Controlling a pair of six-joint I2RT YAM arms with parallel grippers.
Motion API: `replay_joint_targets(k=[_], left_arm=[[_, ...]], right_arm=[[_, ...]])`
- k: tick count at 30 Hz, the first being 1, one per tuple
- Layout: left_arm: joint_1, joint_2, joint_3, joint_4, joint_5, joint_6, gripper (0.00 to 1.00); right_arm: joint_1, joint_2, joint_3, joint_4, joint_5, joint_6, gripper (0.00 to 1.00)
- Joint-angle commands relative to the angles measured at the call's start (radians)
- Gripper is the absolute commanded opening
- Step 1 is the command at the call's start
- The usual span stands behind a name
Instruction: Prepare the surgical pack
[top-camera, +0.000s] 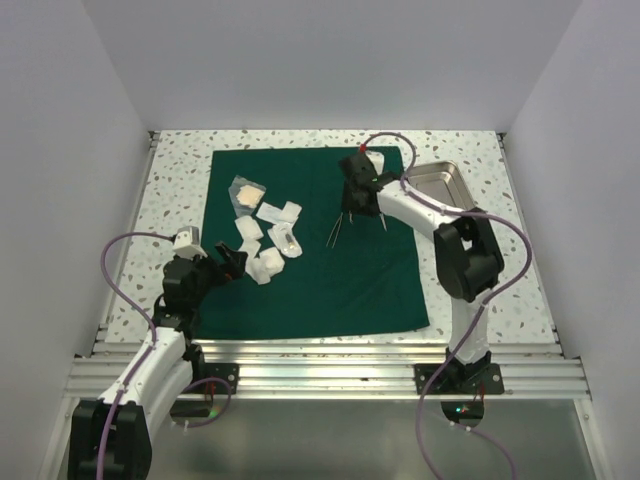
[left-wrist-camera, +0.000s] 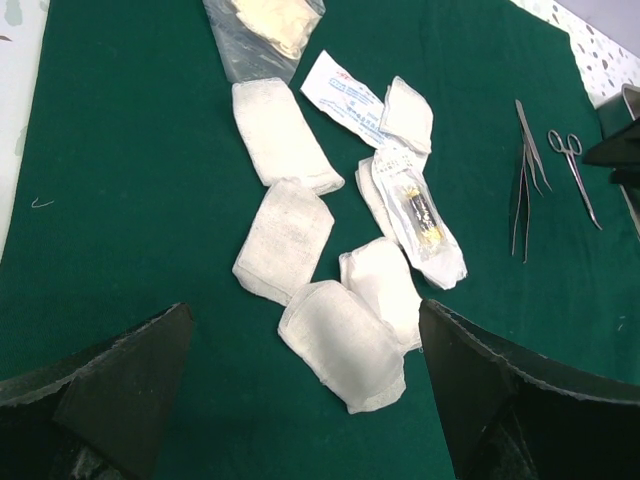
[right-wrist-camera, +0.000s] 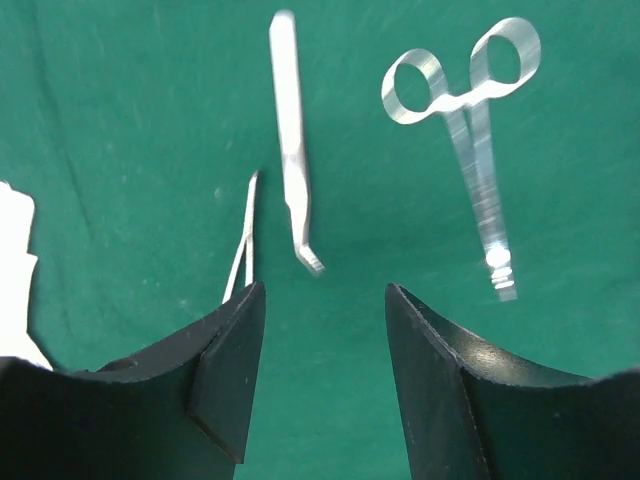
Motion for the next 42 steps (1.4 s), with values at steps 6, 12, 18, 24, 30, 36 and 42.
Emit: replay_joint_targets(k=[6, 12, 18, 24, 30, 36, 42], left_arm=[[0.003, -0.012, 0.017, 0.042, 0.010, 0.017, 1.00], [0.003, -0.010, 0.017, 0.042, 0.012, 0.017, 1.00], [0.003, -0.014, 0.017, 0.042, 0.014, 0.017, 1.00], [0.003, -0.015, 0.017, 0.039, 0.012, 0.018, 1.00], [0.003, -0.014, 0.017, 0.039, 0.012, 0.018, 1.00], [0.003, -0.017, 0.017, 0.037, 0.010, 0.018, 1.00], [0.003, 0.008, 0.032, 0.022, -0.003, 0.014, 1.00]], right_arm=[[0.072, 0.108, 0.115, -0.044, 0.058, 0.157, 0.56], [0.089, 0.145, 0.121, -0.047, 0.095, 0.188, 0.54], [0.091, 0.179, 0.118, -0.029, 0.118, 0.211, 0.50], [0.089, 0.229, 0.174, -0.050, 0.121, 0.214, 0.42], [0.091, 0.226, 0.171, -0.046, 0.123, 0.211, 0.26], [0.089, 0.196, 0.156, -0.041, 0.114, 0.201, 0.13], [0.063, 0.004, 0.102, -0.018, 0.098, 0.104, 0.11]])
